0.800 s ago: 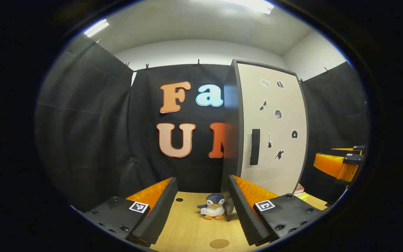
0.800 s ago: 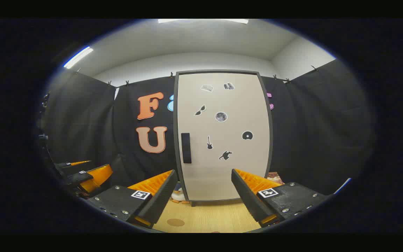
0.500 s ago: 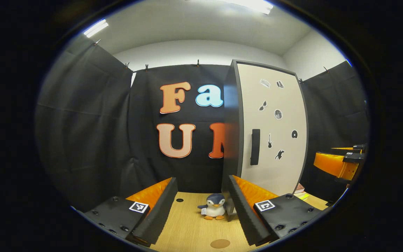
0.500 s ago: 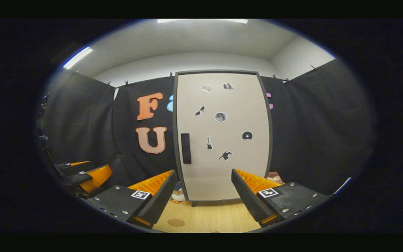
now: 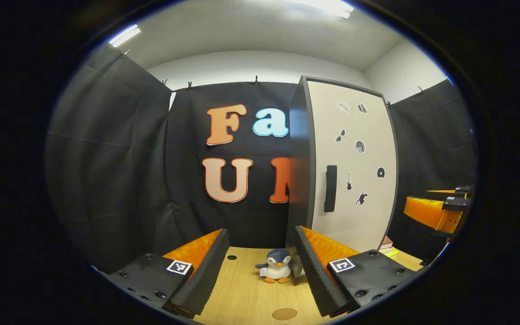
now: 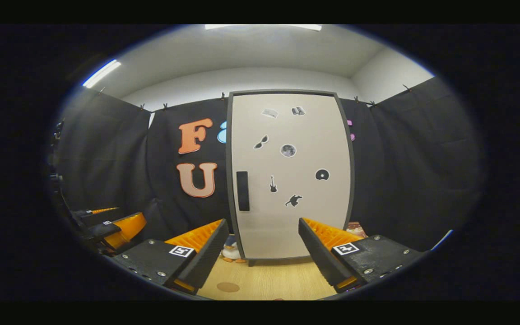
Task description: Open the cabinet door with the right hand, grasp the bottle in the cabinet with the left hand and place it on the coaster, then close the cabinet door with the right hand.
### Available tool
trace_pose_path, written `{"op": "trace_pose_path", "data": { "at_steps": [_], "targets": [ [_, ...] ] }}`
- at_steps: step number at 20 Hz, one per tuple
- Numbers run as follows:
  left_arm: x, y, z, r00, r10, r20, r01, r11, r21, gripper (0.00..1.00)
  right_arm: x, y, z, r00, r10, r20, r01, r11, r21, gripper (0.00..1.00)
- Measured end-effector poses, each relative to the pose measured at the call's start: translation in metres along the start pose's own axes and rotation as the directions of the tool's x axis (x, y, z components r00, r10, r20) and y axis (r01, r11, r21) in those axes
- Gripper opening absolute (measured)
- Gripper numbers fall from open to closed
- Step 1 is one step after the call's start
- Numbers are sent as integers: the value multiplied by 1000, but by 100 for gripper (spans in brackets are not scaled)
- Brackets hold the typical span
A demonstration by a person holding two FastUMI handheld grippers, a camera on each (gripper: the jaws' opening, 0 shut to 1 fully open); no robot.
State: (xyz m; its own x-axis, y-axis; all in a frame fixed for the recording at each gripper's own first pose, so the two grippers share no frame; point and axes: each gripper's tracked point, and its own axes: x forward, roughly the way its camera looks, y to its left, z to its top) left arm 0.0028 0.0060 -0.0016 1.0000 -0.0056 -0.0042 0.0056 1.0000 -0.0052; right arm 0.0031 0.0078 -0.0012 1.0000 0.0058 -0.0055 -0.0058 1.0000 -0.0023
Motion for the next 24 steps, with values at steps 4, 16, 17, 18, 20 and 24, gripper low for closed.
{"op": "trace_pose_path", "data": {
  "at_steps": [4, 16, 17, 18, 20, 24],
  "targets": [
    [1, 3, -1, 1000, 2, -2, -2, 1000, 4, 95, 2, 2, 0, 1000, 2, 1, -2, 1000, 4, 96],
    [13, 19, -4, 1000, 7, -2, -7, 1000, 10, 94, 38, 27, 1, 999, 34, -4, -34, 999, -1, 96],
    [16, 21, -5, 1000, 9, -4, -9, 1000, 8, 94, 45, 31, 2, 999, 39, -3, -39, 999, -5, 96],
    [18, 24, -5, 1000, 9, -5, -9, 1000, 6, 95, 52, 35, 4, 999, 43, -1, -43, 999, -10, 96],
    [24, 30, -8, 1000, 13, -7, -13, 1000, 2, 95, 70, 43, 6, 999, 50, 2, -50, 999, -19, 96],
    [38, 39, -16, 1000, 15, -14, -15, 1000, -13, 95, 113, 55, 9, 998, 54, 13, -54, 998, -32, 96]
  ]
}}
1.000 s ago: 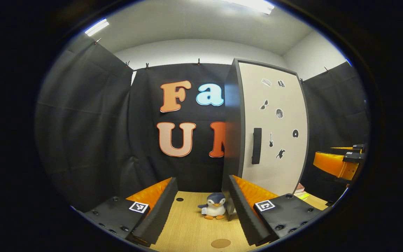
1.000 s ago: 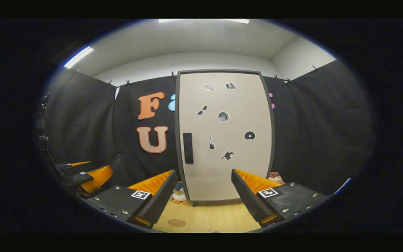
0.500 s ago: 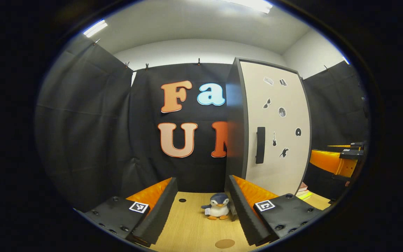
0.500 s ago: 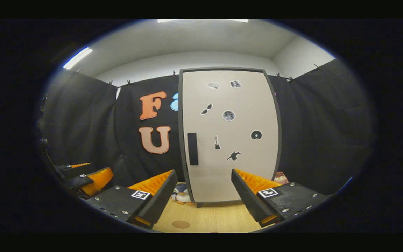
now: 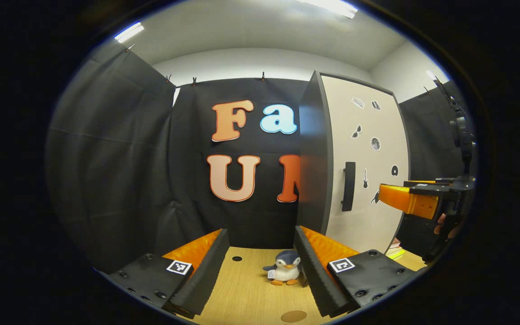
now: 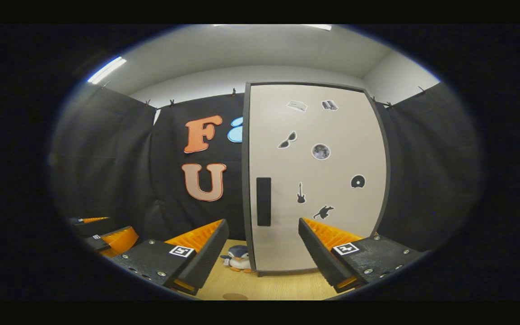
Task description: Open the cabinet door with the right hand, grasp the bottle in the cabinet with the left hand and place it on the coaster, then close the cabinet door with the right hand.
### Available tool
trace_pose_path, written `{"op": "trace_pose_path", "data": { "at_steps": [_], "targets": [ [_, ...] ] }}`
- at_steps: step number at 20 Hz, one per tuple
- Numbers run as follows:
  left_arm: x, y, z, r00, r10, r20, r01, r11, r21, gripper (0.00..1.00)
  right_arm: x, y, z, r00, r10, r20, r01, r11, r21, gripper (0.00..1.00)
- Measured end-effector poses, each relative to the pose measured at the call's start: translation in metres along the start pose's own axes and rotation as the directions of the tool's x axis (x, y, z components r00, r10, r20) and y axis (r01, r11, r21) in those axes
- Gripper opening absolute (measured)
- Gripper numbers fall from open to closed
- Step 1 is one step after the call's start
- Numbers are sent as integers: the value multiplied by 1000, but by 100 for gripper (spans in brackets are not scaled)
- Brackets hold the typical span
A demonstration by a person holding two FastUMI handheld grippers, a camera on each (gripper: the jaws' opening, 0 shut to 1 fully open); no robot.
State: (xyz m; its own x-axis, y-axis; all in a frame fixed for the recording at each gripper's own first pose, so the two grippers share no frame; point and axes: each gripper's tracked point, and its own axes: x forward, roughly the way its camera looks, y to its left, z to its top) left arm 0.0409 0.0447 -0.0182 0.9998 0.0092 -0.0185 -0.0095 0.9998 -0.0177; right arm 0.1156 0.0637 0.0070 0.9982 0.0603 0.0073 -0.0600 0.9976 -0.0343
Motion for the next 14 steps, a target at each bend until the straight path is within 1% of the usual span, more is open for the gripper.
{"op": "trace_pose_path", "data": {
  "at_steps": [4, 5, 6, 9, 14],
  "targets": [
    [21, 12, -11, 1000, 6, -13, -6, 1000, -4, 95, 46, 7, -5, 1000, 5, -11, -5, 1000, 6, 96],
    [25, 14, -13, 1000, 8, -18, -8, 1000, -7, 95, 57, 8, -6, 1000, 4, -13, -4, 1000, 4, 100],
    [31, 18, -15, 1000, 9, -20, -9, 1000, -8, 95, 68, 8, -7, 1000, -2, -13, 2, 1000, 3, 96],
    [48, 26, -18, 1000, 15, -21, -16, 1000, -5, 94, 96, 11, -14, 1000, 3, -19, -3, 1000, 15, 96],
    [75, 43, -29, 999, 35, -36, -36, 999, -2, 94, 133, 2, -24, 999, -29, -32, 29, 1000, -1, 93]
  ]
}}
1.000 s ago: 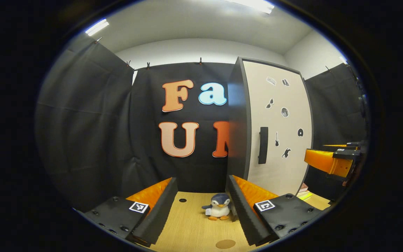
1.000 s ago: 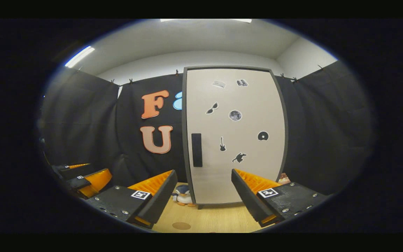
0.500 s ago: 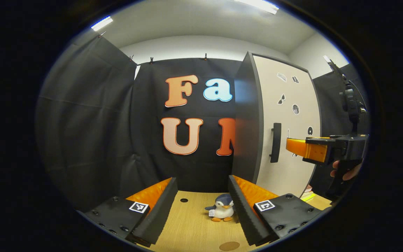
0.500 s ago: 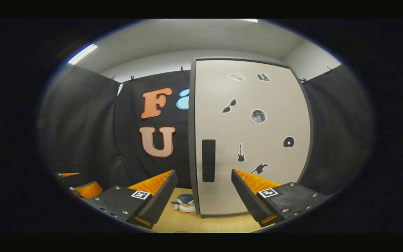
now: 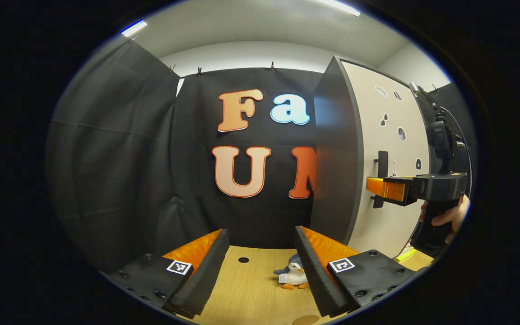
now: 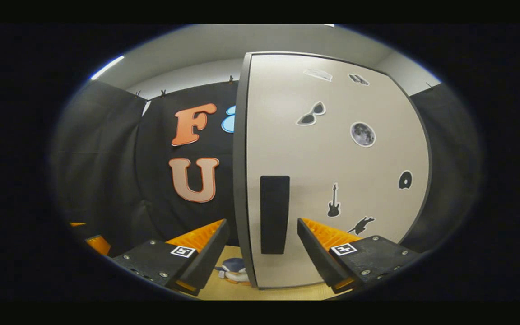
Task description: Open the cabinet door with the right hand, grasp the bottle in the cabinet with the left hand and place it on the coaster, then close the cabinet door with the right hand.
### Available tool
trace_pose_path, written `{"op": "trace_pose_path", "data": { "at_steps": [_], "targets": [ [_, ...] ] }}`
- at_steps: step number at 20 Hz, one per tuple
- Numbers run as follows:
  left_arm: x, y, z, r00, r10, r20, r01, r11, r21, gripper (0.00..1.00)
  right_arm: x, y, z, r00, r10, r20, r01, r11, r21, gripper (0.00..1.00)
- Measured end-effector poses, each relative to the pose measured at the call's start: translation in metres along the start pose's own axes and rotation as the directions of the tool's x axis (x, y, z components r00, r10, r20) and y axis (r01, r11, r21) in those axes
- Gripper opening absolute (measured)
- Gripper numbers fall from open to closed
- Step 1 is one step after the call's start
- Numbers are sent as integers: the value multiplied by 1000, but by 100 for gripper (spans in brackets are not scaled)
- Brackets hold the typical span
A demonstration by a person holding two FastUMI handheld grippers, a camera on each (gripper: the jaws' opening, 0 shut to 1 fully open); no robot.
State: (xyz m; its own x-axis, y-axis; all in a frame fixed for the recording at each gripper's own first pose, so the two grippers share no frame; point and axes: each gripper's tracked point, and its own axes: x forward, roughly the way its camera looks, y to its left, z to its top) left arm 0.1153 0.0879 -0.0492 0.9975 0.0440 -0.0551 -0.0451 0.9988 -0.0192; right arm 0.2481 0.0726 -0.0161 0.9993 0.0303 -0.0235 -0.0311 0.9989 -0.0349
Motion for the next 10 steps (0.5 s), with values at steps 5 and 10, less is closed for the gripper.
{"op": "trace_pose_path", "data": {
  "at_steps": [5, 10],
  "targets": [
    [18, 7, -13, 1000, 17, -24, -17, 1000, -8, 95, 14, -5, -3, 1000, -16, 1, 16, 1000, -4, 70],
    [22, 3, -15, 1000, 11, -26, -11, 1000, -5, 94, 15, -11, -5, 999, -37, -11, 37, 999, 30, 36]
  ]
}}
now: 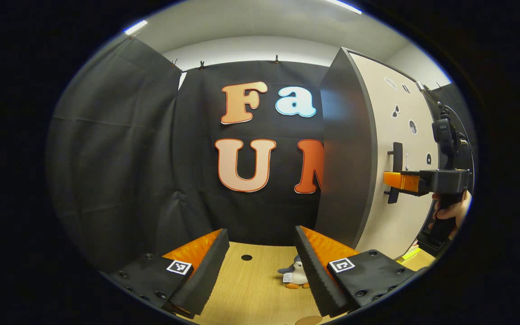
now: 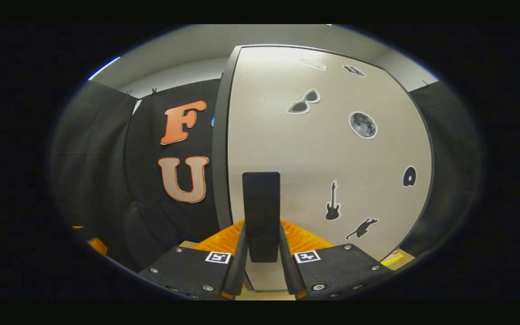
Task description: Open the cabinet door with the right hand, grasp the bottle in the cabinet with the left hand and place it on the coaster, then close the cabinet door with the right hand.
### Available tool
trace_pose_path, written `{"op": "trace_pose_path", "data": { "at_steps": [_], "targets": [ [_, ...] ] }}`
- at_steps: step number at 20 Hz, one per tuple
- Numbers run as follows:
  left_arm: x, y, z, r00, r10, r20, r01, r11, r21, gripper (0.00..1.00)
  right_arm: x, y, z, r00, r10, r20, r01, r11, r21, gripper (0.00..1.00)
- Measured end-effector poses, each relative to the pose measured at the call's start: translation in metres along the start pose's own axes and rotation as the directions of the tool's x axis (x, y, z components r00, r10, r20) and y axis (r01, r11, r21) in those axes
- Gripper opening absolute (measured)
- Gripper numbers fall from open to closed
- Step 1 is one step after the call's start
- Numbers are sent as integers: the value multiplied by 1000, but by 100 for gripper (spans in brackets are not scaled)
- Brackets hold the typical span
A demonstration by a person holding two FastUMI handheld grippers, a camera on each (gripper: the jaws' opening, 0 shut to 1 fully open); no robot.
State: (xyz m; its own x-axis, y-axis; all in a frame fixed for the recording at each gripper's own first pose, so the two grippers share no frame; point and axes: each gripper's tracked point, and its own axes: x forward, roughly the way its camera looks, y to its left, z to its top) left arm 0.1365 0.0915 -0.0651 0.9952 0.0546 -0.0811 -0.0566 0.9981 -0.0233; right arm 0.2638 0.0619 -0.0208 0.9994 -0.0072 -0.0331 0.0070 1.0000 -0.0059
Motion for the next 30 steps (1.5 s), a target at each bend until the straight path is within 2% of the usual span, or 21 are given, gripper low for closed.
{"op": "trace_pose_path", "data": {
  "at_steps": [3, 4, 5, 6, 7, 8, 9, 12, 15, 21, 22, 23, 26, 30],
  "targets": [
    [-2, -5, 0, 1000, -8, -3, 8, 1000, 4, 95, -1, 0, -1, 1000, 1, -4, -1, 1000, -6, 34],
    [-3, -5, 1, 1000, -7, 0, 7, 1000, 3, 95, -3, 0, -1, 1000, 3, -5, -3, 1000, -5, 29],
    [-4, -6, 2, 1000, -9, 1, 9, 1000, 3, 95, -3, 0, -1, 1000, 5, -10, -5, 1000, -3, 32],
    [-5, -6, 2, 1000, -9, 1, 9, 1000, 5, 95, -5, 0, -1, 1000, 5, -14, -5, 1000, 2, 26],
    [-6, -8, 3, 1000, -10, 4, 10, 1000, 7, 95, -6, 0, -1, 1000, 5, -16, -5, 1000, 8, 28],
    [-8, -8, 5, 1000, -9, 8, 9, 1000, 9, 95, -9, -1, -1, 1000, 4, -17, -4, 1000, 17, 24],
    [-12, -8, 8, 1000, -8, 12, 8, 1000, 11, 95, -11, -1, 0, 1000, 7, -17, -6, 1000, 24, 25],
    [-24, -13, 12, 1000, -8, 22, 8, 1000, 17, 95, -23, -1, 0, 1000, 14, -15, -13, 999, 39, 20],
    [-46, -25, 12, 1000, -15, 24, 15, 1000, 23, 95, -53, -8, 0, 1000, 14, -10, -13, 998, 54, 20],
    [-88, -55, 16, 998, -49, 36, 47, 998, 45, 95, -127, -48, -8, 1000, 3, -7, -2, 997, 83, 19],
    [-93, -59, 17, 998, -54, 36, 52, 998, 47, 95, -136, -54, -10, 1000, -2, -9, 3, 996, 86, 17],
    [-96, -62, 18, 998, -59, 34, 57, 997, 47, 95, -132, -51, -6, 1000, -6, -8, 7, 996, 91, 19],
    [-109, -71, 22, 997, -71, 42, 69, 996, 50, 95, -142, -59, -7, 1000, -15, -11, 16, 995, 96, 17],
    [-123, -85, 23, 995, -93, 45, 90, 994, 54, 95, -162, -74, -6, 999, -39, -13, 40, 995, 96, 22]
  ]
}}
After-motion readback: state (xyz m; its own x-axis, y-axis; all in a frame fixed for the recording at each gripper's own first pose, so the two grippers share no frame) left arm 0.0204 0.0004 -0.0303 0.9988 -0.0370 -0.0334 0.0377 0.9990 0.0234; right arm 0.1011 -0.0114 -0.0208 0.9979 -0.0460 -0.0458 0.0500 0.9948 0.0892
